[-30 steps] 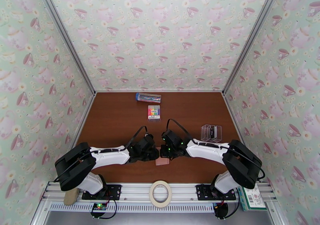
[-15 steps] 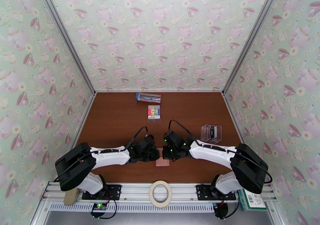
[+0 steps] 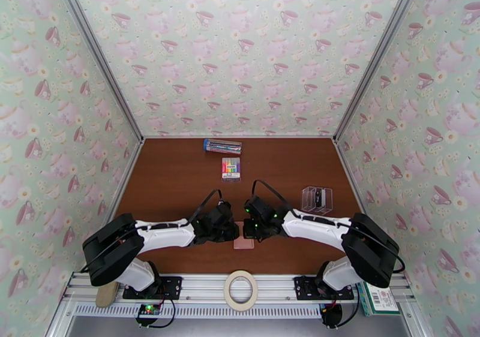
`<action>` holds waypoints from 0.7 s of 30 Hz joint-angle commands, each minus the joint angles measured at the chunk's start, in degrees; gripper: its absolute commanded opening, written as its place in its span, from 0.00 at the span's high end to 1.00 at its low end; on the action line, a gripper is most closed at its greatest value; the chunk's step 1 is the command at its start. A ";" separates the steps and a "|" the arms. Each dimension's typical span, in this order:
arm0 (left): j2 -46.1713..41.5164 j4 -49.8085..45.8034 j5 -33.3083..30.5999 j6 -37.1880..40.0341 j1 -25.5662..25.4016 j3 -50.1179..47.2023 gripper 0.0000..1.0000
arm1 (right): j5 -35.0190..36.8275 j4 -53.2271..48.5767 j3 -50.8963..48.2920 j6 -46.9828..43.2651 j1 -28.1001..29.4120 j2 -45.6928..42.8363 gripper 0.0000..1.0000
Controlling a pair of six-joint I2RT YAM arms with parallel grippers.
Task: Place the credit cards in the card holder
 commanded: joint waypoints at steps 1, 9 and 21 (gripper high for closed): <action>0.76 -1.69 -0.23 -0.36 -0.31 0.54 0.77 | -1.24 0.88 0.88 0.57 0.33 1.15 1.00; 1.07 -1.81 -0.06 -0.19 -0.29 0.84 0.77 | -0.67 0.66 1.82 0.28 0.33 1.43 1.00; 0.72 -1.73 -0.19 -0.19 -0.32 0.54 0.77 | -1.62 -2.07 1.91 0.36 0.42 5.39 1.00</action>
